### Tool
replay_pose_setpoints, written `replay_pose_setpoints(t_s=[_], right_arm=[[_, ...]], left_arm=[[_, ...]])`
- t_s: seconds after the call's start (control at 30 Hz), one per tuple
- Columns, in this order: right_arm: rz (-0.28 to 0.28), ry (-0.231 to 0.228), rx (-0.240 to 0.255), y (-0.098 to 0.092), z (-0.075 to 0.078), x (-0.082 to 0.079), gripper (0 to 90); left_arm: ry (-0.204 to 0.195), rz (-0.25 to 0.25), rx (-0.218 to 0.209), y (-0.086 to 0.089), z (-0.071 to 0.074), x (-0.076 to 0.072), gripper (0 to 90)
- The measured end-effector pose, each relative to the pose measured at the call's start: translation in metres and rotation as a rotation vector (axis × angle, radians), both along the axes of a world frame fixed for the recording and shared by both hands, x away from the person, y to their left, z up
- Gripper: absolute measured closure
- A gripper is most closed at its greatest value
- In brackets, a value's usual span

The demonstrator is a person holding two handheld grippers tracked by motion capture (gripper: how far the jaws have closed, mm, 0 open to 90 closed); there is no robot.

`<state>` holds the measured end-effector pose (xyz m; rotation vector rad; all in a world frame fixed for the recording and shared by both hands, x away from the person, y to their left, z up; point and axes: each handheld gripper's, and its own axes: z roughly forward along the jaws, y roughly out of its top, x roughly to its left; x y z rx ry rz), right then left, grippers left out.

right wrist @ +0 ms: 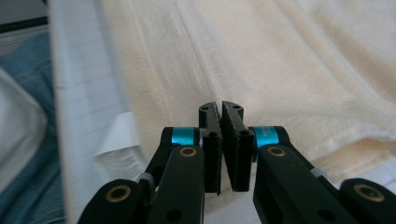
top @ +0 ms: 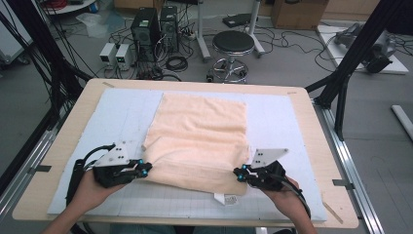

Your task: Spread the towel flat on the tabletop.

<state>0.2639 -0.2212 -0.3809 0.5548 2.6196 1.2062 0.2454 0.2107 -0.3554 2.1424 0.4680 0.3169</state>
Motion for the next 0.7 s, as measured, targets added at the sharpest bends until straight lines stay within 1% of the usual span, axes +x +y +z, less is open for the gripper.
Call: replay_pose_setpoints(t_s=[0.07,0.1,0.13,0.17,0.2,0.23,0.27,0.3,0.33,0.37,0.4,0.43,0.47,0.53,0.57,0.6,0.63,0.67,0.7], right_arm=[[0.029,-0.01,0.005,0.0,0.01,-0.017,86.5],[0.036,-0.019,0.006,0.0,0.015,-0.026,86.4],[0.049,-0.028,0.012,-0.001,0.019,-0.031,86.3],[0.058,-0.026,0.021,-0.001,0.025,-0.039,86.0],[0.07,-0.042,0.035,-0.002,0.032,-0.049,85.4],[0.077,-0.048,0.054,-0.003,0.038,-0.054,82.5],[0.085,-0.042,0.069,-0.005,0.042,-0.057,77.1],[0.081,-0.04,0.071,-0.005,0.043,-0.058,76.1],[0.074,-0.05,0.056,-0.006,0.044,-0.057,74.0],[0.061,-0.051,0.045,-0.006,0.043,-0.054,71.4],[0.05,-0.047,0.037,-0.006,0.04,-0.049,70.1],[0.041,-0.043,0.032,-0.006,0.036,-0.044,69.7],[0.031,-0.033,0.024,-0.006,0.031,-0.037,68.8],[0.002,-0.023,0.019,-0.004,0.019,-0.021,65.3],[-0.016,-0.013,0.018,-0.003,0.011,-0.01,65.2],[-0.02,-0.002,0.016,-0.002,0.006,-0.004,65.1],[-0.024,0.004,0.014,0.001,-0.003,0.006,64.9],[-0.027,0.017,0.011,0.002,-0.007,0.012,64.1],[-0.028,0.029,0.001,0.005,-0.016,0.021,63.5]], left_arm=[[-0.01,-0.014,-0.003,0.003,0.01,-0.018,85.9],[-0.014,-0.023,-0.01,0.005,0.014,-0.024,85.8],[-0.017,-0.031,-0.013,0.006,0.02,-0.034,85.8],[-0.025,-0.038,-0.022,0.007,0.026,-0.043,85.8],[-0.019,-0.048,-0.023,0.008,0.031,-0.049,85.7],[-0.007,-0.065,-0.029,0.009,0.035,-0.054,85.2],[-0.003,-0.068,-0.036,0.009,0.036,-0.055,82.6],[-0.006,-0.069,-0.045,0.01,0.037,-0.055,77.7],[-0.014,-0.062,-0.046,0.01,0.036,-0.053,70.0],[-0.01,-0.062,-0.05,0.01,0.033,-0.048,66.3],[-0.01,-0.061,-0.051,0.011,0.03,-0.043,65.4],[-0.007,-0.044,-0.059,0.011,0.024,-0.037,63.1],[-0.011,-0.028,-0.048,0.011,0.017,-0.029,60.3],[0.008,-0.011,-0.043,0.01,-0.003,-0.01,57.6],[0.01,-0.003,-0.035,0.009,-0.009,-0.004,56.6],[0.029,0.011,-0.038,0.007,-0.02,0.007,55.9],[0.029,0.017,-0.033,0.005,-0.026,0.013,55.6],[0.037,0.03,-0.023,0.003,-0.036,0.024,55.0],[0.048,0.036,-0.026,0.002,-0.041,0.03,53.9]])
